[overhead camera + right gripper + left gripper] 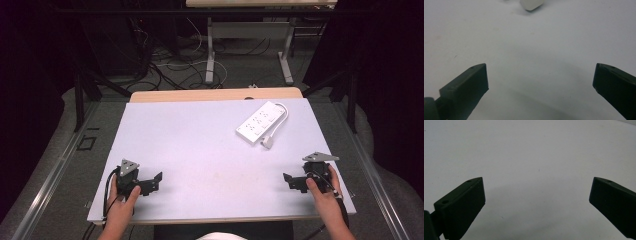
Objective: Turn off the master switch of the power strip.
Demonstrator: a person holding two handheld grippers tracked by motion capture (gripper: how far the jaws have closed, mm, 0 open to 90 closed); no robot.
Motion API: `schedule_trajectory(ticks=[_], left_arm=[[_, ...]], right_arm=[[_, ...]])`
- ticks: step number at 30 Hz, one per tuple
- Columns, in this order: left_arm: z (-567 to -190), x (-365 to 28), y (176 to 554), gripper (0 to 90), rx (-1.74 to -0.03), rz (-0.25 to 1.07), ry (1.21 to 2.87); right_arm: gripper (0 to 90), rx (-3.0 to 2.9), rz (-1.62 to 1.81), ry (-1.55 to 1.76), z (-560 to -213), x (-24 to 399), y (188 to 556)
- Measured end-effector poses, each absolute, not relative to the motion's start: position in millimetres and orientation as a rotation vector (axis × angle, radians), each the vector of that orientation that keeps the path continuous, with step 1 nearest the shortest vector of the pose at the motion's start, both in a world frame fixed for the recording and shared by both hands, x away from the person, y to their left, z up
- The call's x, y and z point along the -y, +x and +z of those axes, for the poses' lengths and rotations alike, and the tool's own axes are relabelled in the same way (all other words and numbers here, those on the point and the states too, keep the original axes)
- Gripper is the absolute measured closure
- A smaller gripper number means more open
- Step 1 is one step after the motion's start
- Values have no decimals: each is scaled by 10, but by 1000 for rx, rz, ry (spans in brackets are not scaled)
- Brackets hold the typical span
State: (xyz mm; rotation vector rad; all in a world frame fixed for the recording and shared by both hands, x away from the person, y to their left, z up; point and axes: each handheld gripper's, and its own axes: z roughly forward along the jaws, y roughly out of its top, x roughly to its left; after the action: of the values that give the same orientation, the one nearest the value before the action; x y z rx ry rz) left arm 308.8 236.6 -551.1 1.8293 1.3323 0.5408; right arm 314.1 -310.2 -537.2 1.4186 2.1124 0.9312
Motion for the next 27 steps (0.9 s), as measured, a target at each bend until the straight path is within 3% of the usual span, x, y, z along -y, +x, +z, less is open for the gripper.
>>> schedule_trajectory(ticks=[27], left_arm=[[-5519, -2368, 3085, 5, -1336, 539, 1827]], right_arm=[[0, -2030, 939, 1439, -5620, 3226, 3043]])
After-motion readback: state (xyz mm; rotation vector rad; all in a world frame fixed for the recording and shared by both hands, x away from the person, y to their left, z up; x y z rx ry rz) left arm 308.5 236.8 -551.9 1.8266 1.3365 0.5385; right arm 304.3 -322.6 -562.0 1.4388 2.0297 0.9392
